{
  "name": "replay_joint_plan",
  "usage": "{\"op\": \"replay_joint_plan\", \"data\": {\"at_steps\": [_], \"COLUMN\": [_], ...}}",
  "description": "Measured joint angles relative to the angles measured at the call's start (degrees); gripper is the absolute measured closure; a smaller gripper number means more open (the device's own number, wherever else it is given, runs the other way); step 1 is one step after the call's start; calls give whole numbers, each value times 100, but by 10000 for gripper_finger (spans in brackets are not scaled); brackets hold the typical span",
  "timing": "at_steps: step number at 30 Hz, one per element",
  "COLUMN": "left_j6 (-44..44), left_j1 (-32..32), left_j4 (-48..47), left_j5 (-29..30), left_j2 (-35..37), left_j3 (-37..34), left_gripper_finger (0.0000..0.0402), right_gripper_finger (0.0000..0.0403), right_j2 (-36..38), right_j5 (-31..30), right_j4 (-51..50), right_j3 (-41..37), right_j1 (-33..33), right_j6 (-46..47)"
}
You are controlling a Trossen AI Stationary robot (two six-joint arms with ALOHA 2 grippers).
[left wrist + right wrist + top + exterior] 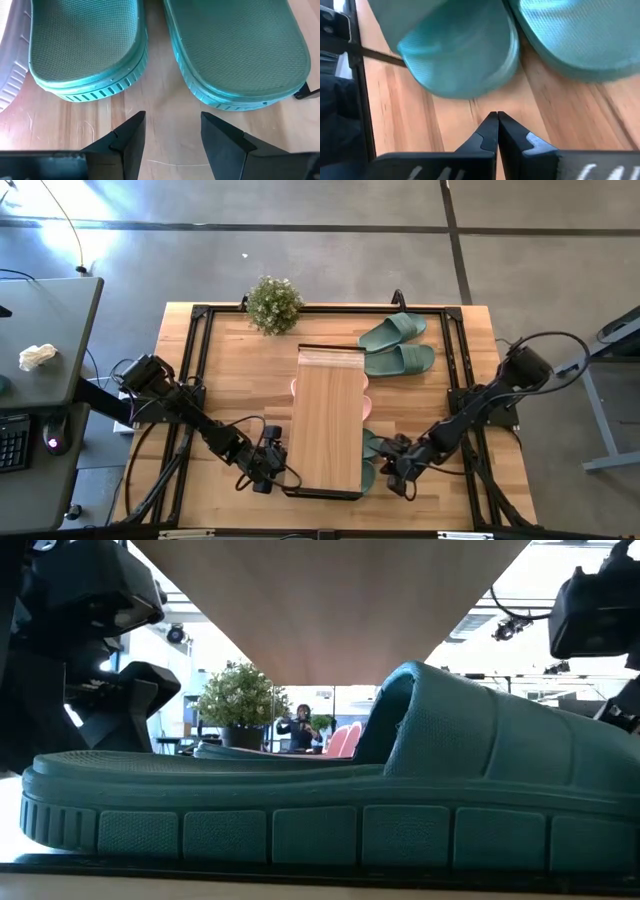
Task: Pick and place slides into the shelf
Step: Adjust the green slide under the shelf
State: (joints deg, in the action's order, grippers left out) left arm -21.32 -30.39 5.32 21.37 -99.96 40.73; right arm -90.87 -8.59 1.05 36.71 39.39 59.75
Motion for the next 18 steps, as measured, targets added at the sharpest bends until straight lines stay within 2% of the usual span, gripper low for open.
{"op": "replay_joint_plan", "data": {"at_steps": [5,12,18], "left_j6": [0,-1,-17], "left_j1": [-2,0,-2], "left_j4": [-104,-126,-211], "left_j5": [-63,-63,-37], "left_j2": [2,7,17], "left_j3": [0,0,4], "left_gripper_finger": [227,227,227], "right_gripper_finger": [403,403,403], "right_j2": [321,943,974], "right_j5": [-343,-1156,-1166], "right_j4": [-455,-1930,-2042], "right_j3": [0,0,0], "right_j1": [53,-30,-390], "right_j6": [20,-26,-534]}}
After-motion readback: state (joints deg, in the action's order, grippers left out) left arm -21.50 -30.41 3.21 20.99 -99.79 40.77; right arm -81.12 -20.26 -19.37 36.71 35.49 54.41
